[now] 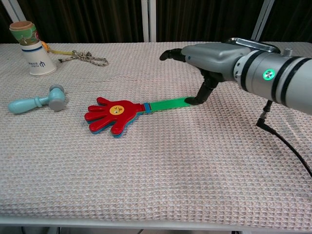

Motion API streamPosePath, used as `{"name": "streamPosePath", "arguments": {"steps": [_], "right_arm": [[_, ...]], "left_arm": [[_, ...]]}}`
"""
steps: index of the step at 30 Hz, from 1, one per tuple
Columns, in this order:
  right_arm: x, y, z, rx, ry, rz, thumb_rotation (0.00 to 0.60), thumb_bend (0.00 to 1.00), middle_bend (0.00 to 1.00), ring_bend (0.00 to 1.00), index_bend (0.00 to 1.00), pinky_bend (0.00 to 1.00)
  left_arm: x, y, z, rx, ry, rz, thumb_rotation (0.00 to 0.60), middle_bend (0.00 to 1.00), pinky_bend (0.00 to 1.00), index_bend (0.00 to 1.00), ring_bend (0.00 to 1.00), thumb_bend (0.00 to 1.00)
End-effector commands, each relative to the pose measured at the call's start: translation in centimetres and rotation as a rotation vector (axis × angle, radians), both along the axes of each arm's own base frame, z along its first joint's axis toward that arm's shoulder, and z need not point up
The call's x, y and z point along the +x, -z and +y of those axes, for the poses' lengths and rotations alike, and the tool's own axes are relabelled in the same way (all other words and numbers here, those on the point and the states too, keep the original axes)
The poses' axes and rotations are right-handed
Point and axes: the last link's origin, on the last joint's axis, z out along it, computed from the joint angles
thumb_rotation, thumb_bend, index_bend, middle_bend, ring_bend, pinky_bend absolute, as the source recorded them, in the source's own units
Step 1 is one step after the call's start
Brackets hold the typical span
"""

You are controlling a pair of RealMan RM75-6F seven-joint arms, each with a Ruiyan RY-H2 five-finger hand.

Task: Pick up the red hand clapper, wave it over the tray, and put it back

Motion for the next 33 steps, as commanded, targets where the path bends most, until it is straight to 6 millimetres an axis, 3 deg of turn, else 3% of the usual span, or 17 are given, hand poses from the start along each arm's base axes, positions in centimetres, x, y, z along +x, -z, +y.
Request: {"name": "streamPosePath", "arguments": {"steps": [1,6,16,33], "right_arm": [[1.6,2.7,-0.6,0.016,-0.006,0.034,0.6,0.22,0.0,0.0,0.0,0.0],[3.0,5.0,-1.1,0.014,0.003,0.049,0.6,0.22,0.0,0.0,0.01,0.0],[5.1,7.8,-1.0,0.007,0.001,0.046,0.6,0.22,0.0,0.0,0.1,0.0],[5.6,9.4,-0.8,-0.036,0.021,0.055,0.6,0.22,0.01,0.0,0.29,0.0]], "left_arm": [[0.0,0.0,0.1,0.003,0.0,0.0,0.6,0.1,0.09,0.1,0.0,0.07],[0.0,-0.4,0.0,0.013,0.005,-0.003,0.6,0.1,0.08,0.1,0.0,0.07],[-0.6,-1.1,-0.6,0.03,-0.011,-0.008,0.6,0.1,0.09,0.1,0.0,0.07],[-1.3,-1.8,-1.2,0.056,-0.021,-0.02,0.6,0.1,0.08,0.1,0.0,0.07]]}}
